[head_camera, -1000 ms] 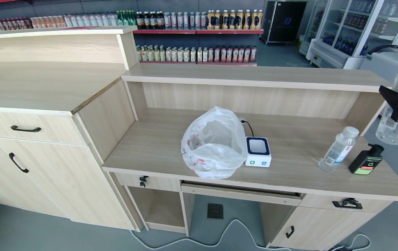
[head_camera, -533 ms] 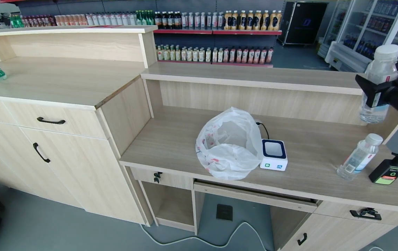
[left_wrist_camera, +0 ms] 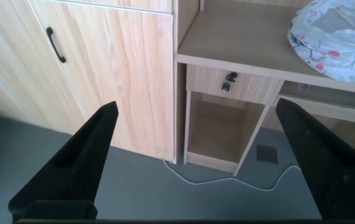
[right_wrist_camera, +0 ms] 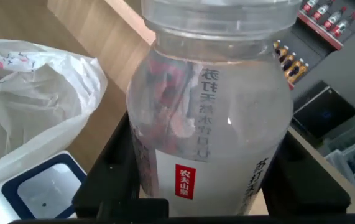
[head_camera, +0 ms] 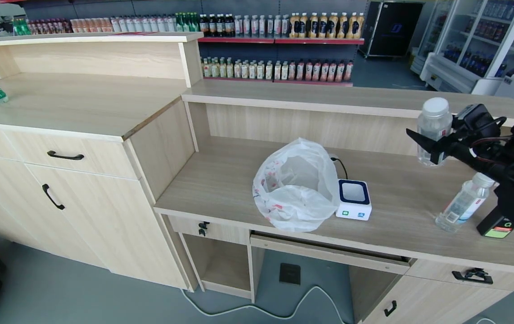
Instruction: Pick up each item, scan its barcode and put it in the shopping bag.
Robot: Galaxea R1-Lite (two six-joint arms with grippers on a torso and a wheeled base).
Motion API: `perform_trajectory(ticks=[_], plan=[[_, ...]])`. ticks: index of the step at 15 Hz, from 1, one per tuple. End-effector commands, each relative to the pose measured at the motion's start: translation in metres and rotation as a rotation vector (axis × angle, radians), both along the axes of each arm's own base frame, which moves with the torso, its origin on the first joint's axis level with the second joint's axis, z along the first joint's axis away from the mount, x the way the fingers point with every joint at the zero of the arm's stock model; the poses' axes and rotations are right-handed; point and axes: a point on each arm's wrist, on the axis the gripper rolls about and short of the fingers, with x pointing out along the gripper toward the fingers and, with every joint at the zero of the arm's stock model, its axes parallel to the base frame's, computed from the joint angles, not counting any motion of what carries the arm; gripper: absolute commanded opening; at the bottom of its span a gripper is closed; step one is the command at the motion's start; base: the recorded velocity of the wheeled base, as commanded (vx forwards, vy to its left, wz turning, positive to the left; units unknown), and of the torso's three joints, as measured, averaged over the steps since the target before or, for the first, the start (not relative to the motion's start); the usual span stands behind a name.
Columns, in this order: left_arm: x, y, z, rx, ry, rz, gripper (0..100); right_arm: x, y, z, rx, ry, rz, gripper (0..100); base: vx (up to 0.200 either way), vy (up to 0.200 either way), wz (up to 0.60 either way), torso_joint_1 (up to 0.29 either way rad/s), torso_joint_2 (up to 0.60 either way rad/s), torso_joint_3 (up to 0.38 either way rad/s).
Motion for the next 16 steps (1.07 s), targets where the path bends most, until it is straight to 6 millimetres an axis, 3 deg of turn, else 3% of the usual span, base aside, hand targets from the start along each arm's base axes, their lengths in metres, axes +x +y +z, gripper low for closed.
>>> perform_trajectory(ticks=[1,8,16], plan=[[0.000,0.000,0.000,-0.001,0.000,0.001,100,0.017,0.002,-0.021,-0.004,0.025,0.033,0,0.000,0.000,0.00,0.000,0.00,0.000],[0.000,0.000,0.000,-0.001,0.000,0.001,100,0.035,0.030,-0.057,-0.073,-0.021,0.178,0,0.000,0.000,0.00,0.000,0.00,0.000],[0.000,0.000,0.000,-0.001,0.000,0.001,100,0.045,0.029,-0.070,-0.089,-0.046,0.198,0,0.000,0.000,0.00,0.000,0.00,0.000]])
